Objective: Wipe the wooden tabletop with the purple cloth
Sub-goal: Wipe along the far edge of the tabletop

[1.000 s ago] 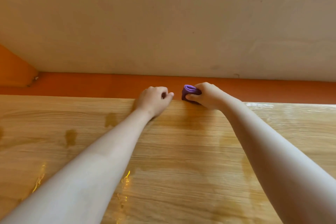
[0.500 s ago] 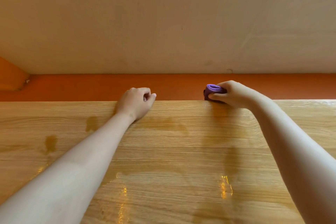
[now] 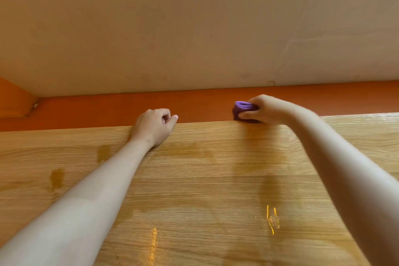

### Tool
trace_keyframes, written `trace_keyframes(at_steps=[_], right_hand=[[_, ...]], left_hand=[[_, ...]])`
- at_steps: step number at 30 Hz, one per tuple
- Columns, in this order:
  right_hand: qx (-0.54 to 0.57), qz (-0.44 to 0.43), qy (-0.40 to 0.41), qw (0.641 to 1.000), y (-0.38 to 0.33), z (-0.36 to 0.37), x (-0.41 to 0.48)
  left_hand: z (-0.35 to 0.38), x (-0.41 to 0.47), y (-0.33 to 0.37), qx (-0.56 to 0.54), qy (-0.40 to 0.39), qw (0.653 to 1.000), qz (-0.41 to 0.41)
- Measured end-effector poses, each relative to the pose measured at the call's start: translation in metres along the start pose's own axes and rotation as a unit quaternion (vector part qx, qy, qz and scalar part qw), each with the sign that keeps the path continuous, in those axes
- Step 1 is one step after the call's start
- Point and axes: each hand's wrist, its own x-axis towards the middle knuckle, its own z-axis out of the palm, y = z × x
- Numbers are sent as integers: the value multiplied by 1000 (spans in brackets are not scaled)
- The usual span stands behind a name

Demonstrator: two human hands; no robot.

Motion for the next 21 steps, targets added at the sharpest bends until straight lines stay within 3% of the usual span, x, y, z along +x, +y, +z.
trace_keyframes(at_steps=[6, 15, 21], right_hand=[[35, 48, 45, 997, 63, -29, -41], [16, -60, 59, 996, -17, 23, 2], [38, -54, 79, 995, 3, 16, -11]], left_hand=[[-1, -2, 2, 6, -6, 1000, 4], [-5, -3, 1, 8, -26, 1000, 7], [-7, -4, 6, 8, -40, 999, -7]])
